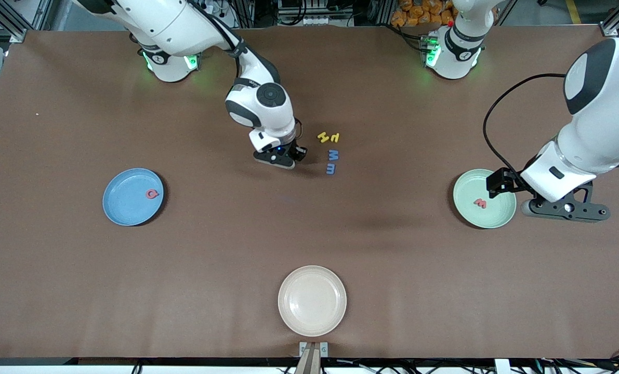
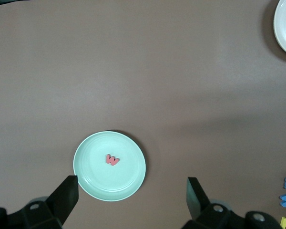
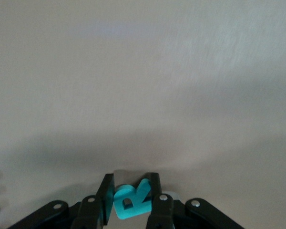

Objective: Sort uppercase to blue plate, lowercase to green plate
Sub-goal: 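Carry the teal R to the blue plate while the left gripper reaches letters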

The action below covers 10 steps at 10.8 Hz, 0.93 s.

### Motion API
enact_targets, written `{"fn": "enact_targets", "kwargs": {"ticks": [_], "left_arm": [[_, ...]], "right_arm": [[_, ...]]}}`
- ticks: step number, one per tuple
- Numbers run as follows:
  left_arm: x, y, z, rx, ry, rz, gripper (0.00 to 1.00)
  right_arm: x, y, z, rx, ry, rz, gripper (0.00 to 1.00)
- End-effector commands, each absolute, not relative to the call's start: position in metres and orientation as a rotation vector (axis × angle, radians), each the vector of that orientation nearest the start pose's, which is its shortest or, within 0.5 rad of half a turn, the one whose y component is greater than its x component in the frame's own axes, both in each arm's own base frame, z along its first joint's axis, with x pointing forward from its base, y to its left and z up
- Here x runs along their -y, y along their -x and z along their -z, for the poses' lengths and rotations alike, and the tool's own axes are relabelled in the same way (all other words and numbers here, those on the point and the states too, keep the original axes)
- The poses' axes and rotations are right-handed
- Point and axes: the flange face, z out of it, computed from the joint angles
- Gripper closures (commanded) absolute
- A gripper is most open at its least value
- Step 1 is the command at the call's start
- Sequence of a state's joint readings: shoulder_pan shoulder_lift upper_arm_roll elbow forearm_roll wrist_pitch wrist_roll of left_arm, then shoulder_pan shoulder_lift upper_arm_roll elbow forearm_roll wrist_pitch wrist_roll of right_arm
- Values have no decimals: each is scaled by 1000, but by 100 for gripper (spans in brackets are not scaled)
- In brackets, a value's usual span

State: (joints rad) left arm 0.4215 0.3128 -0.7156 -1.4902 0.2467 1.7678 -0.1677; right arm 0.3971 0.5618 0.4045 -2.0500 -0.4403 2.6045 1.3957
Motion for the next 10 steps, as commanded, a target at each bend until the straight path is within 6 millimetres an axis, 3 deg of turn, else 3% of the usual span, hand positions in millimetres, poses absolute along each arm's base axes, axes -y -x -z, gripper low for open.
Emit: {"fn": "enact_targets", "kwargs": {"ticks": [1, 4, 6, 10], "left_arm": [[107, -635, -533, -209, 3124, 55, 0], [107, -634, -532, -196, 3123, 50, 0], [93, -636, -526, -168, 3124, 31, 0], [101, -628, -522, -175, 3113, -44, 0]], "right_arm": [[-415, -429, -201, -368, 3089, 124, 77], [-381, -468, -212, -236, 3164, 114, 77], [-358, -485, -215, -127, 3177, 117, 77], [-315, -512, -221, 77, 3220, 108, 76]]}}
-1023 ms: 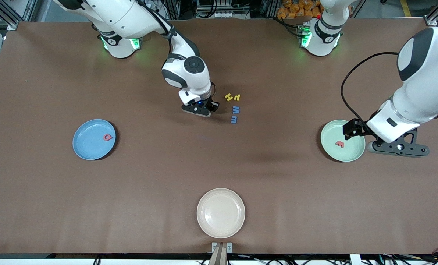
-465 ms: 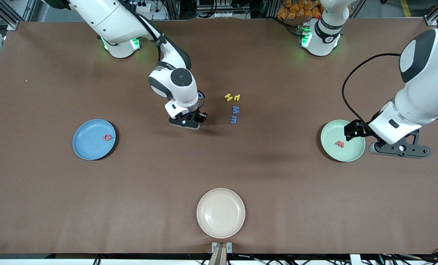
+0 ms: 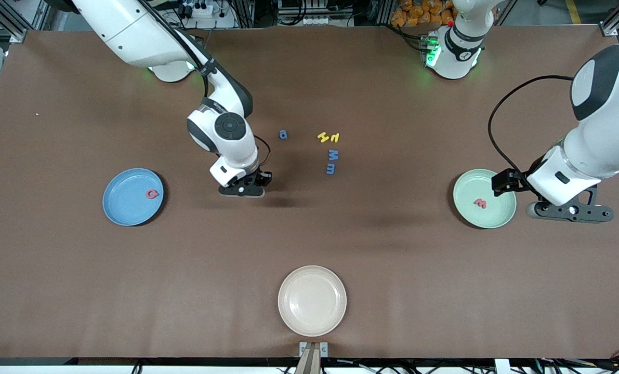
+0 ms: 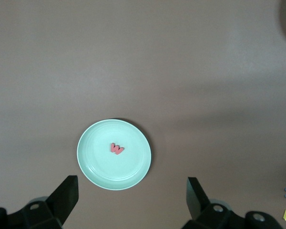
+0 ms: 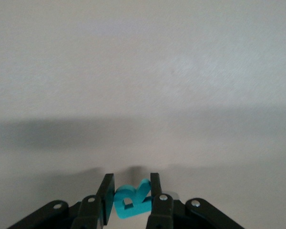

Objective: Sort uppercase to blue plate, lowercase to green plate
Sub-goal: 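Carry the teal R to the blue plate while the left gripper reaches letters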

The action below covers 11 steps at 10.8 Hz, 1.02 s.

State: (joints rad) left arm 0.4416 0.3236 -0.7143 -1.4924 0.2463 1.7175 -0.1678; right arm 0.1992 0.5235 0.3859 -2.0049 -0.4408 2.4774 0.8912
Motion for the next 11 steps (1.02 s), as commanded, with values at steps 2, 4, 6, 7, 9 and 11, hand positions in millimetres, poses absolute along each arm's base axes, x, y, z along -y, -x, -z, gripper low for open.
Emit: {"fn": "enact_targets", "kwargs": {"ticks": [2, 4, 6, 7, 9, 11], "left_arm": [[128, -618, -512, -32, 3115, -75, 0], [156, -607, -504, -7, 3111, -104, 0], [197, -582, -489, 64, 3117, -168, 0], [217, -570, -474, 29, 3112, -189, 0], [261, -550, -458, -91, 3134, -165, 0], [312, -529, -451, -222, 3156, -109, 0]], "right_arm": [[-291, -526, -226, 150, 3236, 109, 76], [-263, -539, -224, 252, 3251, 85, 76], [-213, -564, -233, 328, 3182, 9, 76], [-182, -581, -238, 352, 3121, -15, 76], [-146, -602, -253, 451, 3104, -92, 77], [-103, -619, -269, 532, 3121, -164, 77]]}}
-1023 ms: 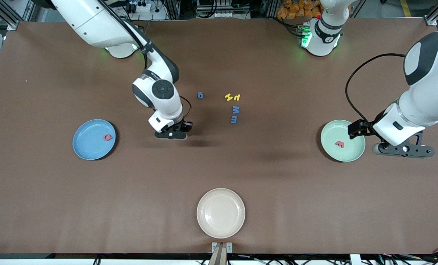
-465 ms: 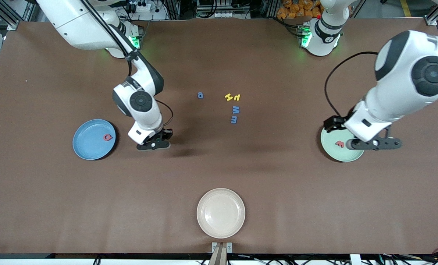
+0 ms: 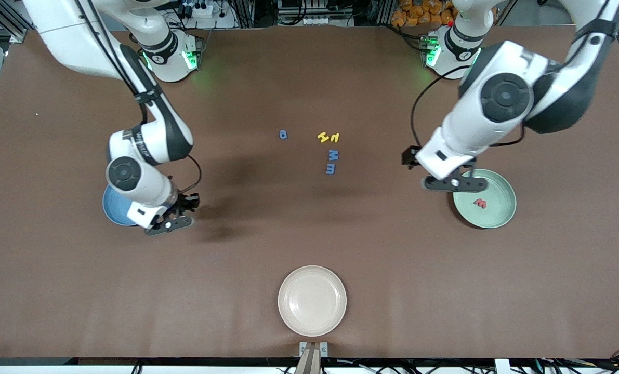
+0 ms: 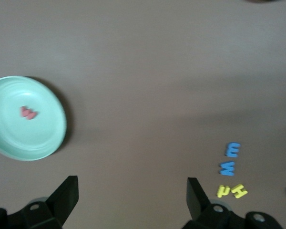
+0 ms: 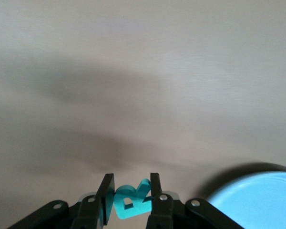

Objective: Sort uppercase to blue plate, lowercase to green plate
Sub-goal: 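Carry the teal R to the blue plate while the left gripper reaches letters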

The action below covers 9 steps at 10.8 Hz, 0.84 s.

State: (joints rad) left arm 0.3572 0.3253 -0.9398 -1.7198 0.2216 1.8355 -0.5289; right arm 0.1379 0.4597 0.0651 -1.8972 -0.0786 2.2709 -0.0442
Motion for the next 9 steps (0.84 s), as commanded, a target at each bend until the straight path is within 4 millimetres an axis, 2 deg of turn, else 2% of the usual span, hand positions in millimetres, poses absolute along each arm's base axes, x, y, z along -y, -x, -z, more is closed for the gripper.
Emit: {"fn": "enact_targets", "kwargs": {"ticks": [1, 2, 3, 5, 6, 7, 9], "left_arm": [[329, -521, -449, -271, 3161, -102, 0], [334, -522, -446, -291, 3169, -74, 0], [350, -513, -440, -343, 3171, -66, 0], [367, -500, -416, -366, 3213, 56, 0], [380, -490, -408, -350, 3240, 98, 0], [395, -474, -399, -357, 3231, 94, 0], [407, -466, -376, -477, 3150, 135, 0]], "right_arm": [[-83, -625, -272, 574, 3126, -161, 77], [-57, -629, -275, 627, 3130, -157, 77], [-32, -631, -277, 678, 3132, -165, 77], [16, -631, -274, 802, 3121, -205, 77], [31, -631, -272, 821, 3125, -205, 77], [36, -629, -267, 829, 3122, -219, 77], [41, -619, -251, 815, 3117, -252, 77]]}}
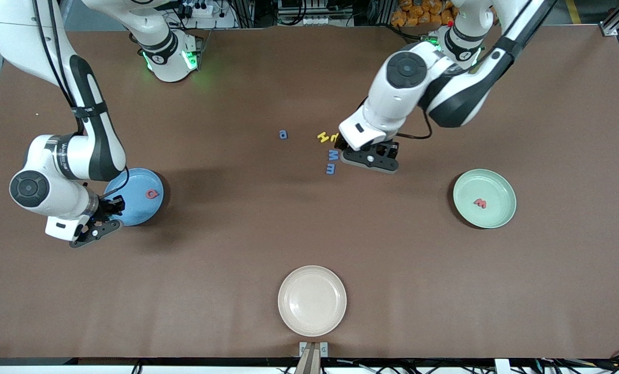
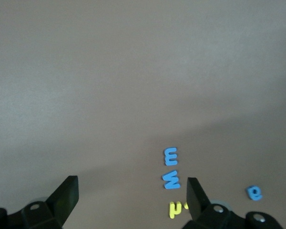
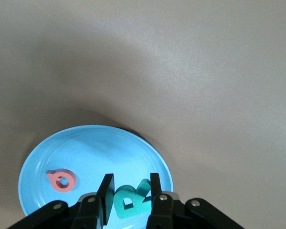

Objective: Sort uppercase to blue plate, lowercase to green plate
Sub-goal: 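Release the R on the blue plate while the left gripper lowers to E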

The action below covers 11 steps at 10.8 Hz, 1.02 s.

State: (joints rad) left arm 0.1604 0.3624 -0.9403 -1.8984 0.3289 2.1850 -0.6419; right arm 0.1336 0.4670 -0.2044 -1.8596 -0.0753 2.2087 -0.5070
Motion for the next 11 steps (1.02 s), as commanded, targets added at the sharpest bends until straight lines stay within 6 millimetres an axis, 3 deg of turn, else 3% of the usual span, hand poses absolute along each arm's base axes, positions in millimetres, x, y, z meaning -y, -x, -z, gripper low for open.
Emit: {"fn": "enact_targets", "kwargs": {"ticks": [1, 2, 5, 8, 10, 11], "left_arm": [[410, -467, -362, -448, 3166, 98, 0], [417, -462, -358, -425, 3177, 87, 0], [428, -456, -343, -370, 3217, 61, 0], [440, -446, -309, -352, 3178, 67, 0], [445, -441, -289, -293, 3186, 20, 0], [450, -436, -284, -244, 3185, 8, 0]], "right_arm": [[47, -615, -242, 811, 3124, -242, 77], [51, -615, -228, 835, 3127, -235, 77], [54, -614, -212, 836, 3135, -201, 76], [55, -606, -204, 808, 3128, -229, 73], [53, -606, -203, 805, 3125, -234, 63], [52, -606, -203, 805, 3124, -238, 50]]}}
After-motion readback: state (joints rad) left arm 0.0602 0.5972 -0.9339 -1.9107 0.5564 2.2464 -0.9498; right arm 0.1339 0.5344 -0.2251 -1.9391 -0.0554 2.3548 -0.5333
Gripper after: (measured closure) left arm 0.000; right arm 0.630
